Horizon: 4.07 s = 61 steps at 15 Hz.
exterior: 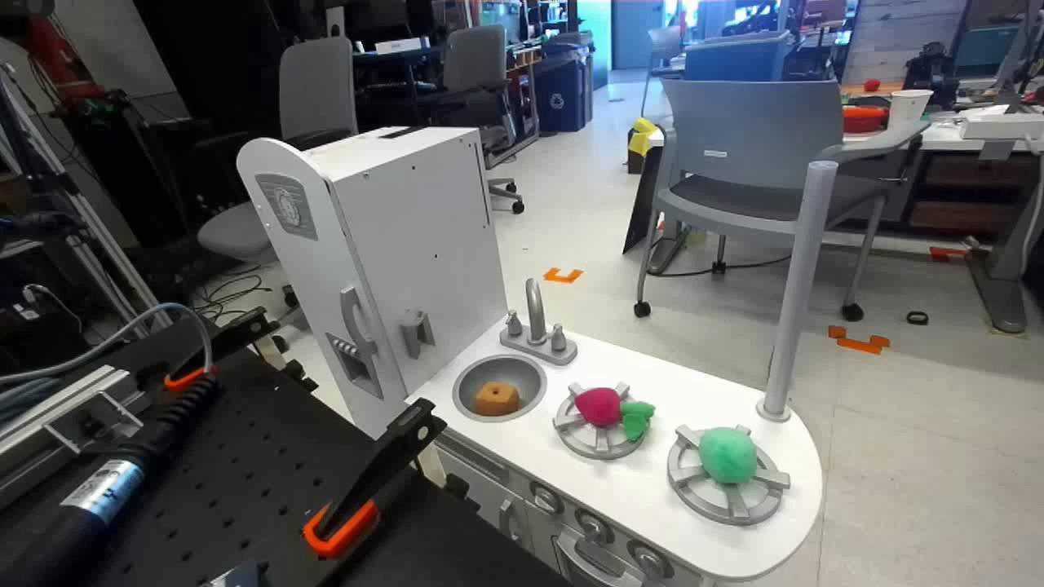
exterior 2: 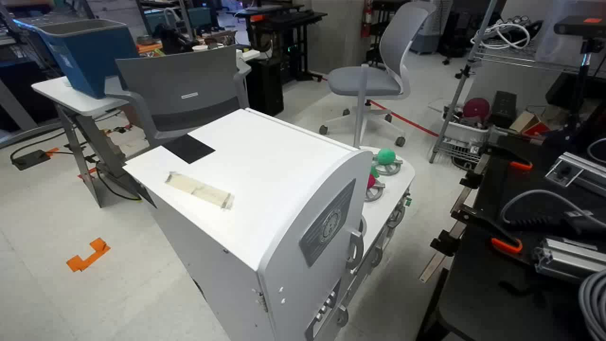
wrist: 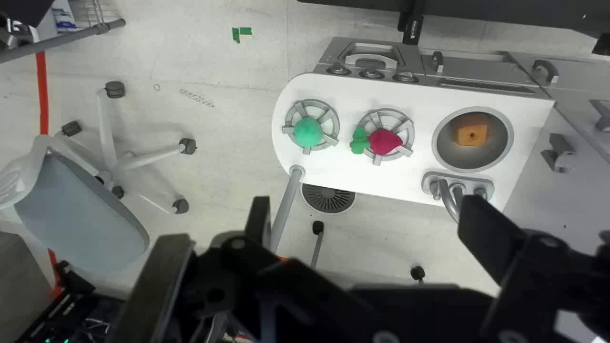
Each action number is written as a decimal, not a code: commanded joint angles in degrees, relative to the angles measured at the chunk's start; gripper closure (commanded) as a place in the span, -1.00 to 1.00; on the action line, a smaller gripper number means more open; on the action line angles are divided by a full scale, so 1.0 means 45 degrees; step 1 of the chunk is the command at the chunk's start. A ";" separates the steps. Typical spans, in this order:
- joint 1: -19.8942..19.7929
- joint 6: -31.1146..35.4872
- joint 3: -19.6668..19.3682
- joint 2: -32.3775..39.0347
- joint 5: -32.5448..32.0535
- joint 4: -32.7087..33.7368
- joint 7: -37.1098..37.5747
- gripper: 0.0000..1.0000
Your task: Move the strawberry plush toy to the right of the stove
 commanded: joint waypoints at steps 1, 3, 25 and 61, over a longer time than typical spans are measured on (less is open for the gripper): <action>0.0014 -0.0027 -0.0003 -0.0002 0.0001 0.0030 0.0005 -1.00; 0.0014 -0.0028 -0.0004 -0.0003 0.0000 0.0055 0.0006 -1.00; 0.0267 0.2317 0.1070 1.5953 0.2986 1.0233 0.0839 -1.00; 0.0826 0.0597 0.1320 2.8398 0.3470 2.1757 0.3463 0.15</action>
